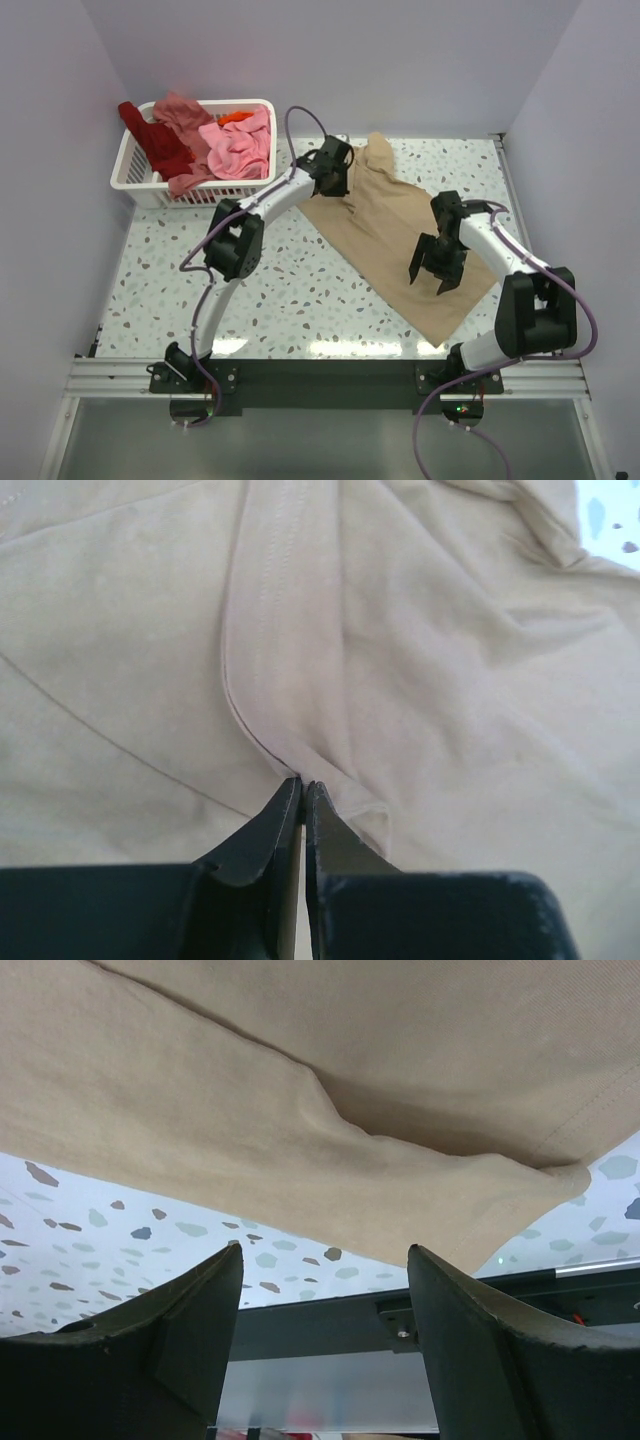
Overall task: Fold and stack the t-shirts
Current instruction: Fold the tshirt
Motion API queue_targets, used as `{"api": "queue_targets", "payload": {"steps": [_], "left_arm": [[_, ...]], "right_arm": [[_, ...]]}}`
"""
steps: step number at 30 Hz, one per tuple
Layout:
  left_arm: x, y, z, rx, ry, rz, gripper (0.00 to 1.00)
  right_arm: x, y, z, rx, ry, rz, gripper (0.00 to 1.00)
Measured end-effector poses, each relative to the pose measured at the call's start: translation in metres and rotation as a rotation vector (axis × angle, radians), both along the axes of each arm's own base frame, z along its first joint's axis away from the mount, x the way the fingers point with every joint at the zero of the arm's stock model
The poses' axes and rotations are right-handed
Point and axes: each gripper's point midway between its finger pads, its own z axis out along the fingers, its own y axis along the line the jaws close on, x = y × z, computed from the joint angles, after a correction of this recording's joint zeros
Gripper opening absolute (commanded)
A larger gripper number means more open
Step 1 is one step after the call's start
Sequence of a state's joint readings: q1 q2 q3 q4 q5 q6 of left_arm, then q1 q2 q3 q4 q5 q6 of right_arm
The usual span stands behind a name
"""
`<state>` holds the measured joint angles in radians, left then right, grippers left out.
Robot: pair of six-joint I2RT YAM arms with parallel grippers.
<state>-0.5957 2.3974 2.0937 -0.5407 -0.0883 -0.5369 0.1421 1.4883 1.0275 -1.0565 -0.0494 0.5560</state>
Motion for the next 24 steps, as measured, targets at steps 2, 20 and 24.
{"api": "queue_targets", "payload": {"steps": [2,20,24], "left_arm": [[-0.001,-0.008,0.006,-0.008,-0.013,-0.011,0.04],[-0.032,-0.109,0.047,-0.242,-0.093,-0.263,0.76],[-0.039,-0.121,0.045,-0.285,-0.087,-0.314,0.94]], "right_arm": [[-0.001,0.0,0.0,0.0,0.002,0.0,0.7],[-0.006,0.0,0.004,0.006,-0.022,0.0,0.72],[-0.006,0.0,0.004,0.005,-0.023,0.0,0.73]]}}
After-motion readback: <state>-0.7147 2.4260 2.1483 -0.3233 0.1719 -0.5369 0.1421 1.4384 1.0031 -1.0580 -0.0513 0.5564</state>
